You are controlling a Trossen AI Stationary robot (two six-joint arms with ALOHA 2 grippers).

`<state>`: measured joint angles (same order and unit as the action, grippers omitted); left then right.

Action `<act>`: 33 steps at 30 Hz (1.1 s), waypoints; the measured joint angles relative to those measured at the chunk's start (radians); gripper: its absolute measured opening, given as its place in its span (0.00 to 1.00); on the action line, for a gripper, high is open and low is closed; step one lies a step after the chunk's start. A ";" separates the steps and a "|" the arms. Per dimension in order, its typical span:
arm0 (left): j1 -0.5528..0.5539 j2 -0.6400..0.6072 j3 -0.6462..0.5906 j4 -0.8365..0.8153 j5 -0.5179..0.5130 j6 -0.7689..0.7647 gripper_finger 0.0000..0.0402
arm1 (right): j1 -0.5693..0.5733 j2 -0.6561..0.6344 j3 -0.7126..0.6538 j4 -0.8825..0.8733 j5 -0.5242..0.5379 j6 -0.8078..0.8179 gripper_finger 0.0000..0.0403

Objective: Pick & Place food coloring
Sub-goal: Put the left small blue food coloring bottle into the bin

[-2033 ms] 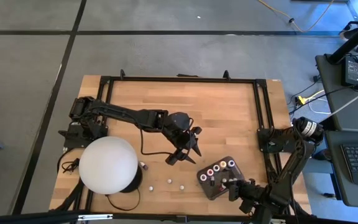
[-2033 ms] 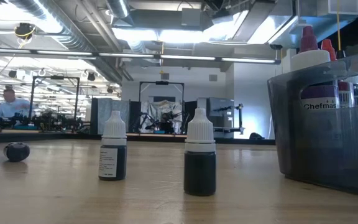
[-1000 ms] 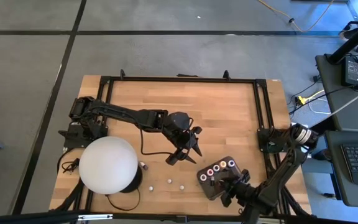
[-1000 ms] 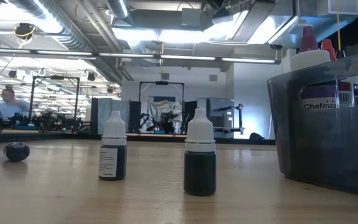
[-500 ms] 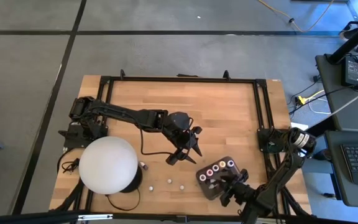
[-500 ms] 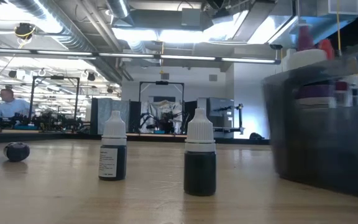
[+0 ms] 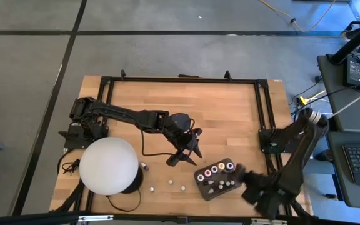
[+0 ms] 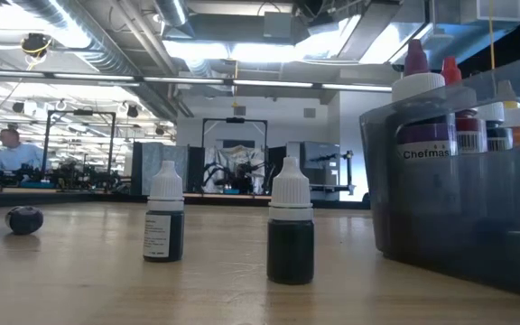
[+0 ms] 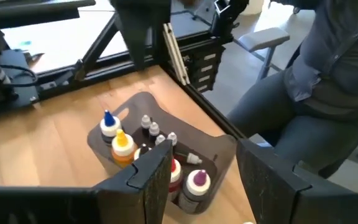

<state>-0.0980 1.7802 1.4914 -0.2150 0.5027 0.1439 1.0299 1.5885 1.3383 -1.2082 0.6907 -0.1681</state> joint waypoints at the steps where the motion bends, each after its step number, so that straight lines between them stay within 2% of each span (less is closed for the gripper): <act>1: -0.003 0.000 0.000 -0.002 0.009 -0.003 0.44 | 0.000 -0.051 -0.020 -0.011 -0.047 0.055 0.27; 4: -0.013 0.000 0.000 0.002 0.043 -0.005 0.43 | 0.001 -0.202 -0.112 0.043 -0.101 0.178 0.27; 11: -0.054 0.000 0.000 0.011 0.044 -0.079 0.43 | 0.000 -0.535 -0.407 0.271 -0.077 0.397 0.27; 16: -0.081 0.000 0.000 0.041 0.042 -0.106 0.44 | 0.001 -0.686 -0.562 0.407 -0.057 0.503 0.27; 20: -0.103 0.000 0.000 0.032 0.046 -0.239 0.43 | 0.000 -0.742 -0.633 0.464 -0.056 0.479 0.27; 25: -0.143 0.002 0.000 0.004 0.035 -0.231 0.44 | 0.001 -0.755 -0.653 0.467 -0.056 0.478 0.27; 28: -0.166 0.005 0.000 -0.081 0.030 -0.234 0.44 | 0.000 -0.754 -0.653 0.469 -0.056 0.477 0.27; 30: -0.181 0.006 0.000 -0.164 -0.012 -0.220 0.43 | 0.000 -0.754 -0.653 0.469 -0.056 0.477 0.27; 33: -0.210 0.007 0.000 -0.298 -0.177 -0.212 0.43 | 0.001 -0.754 -0.653 0.469 -0.056 0.479 0.27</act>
<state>-0.3082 1.7874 1.4918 -0.5131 0.3261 -0.0686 1.0305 0.8349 0.6853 -0.7387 0.6346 0.3107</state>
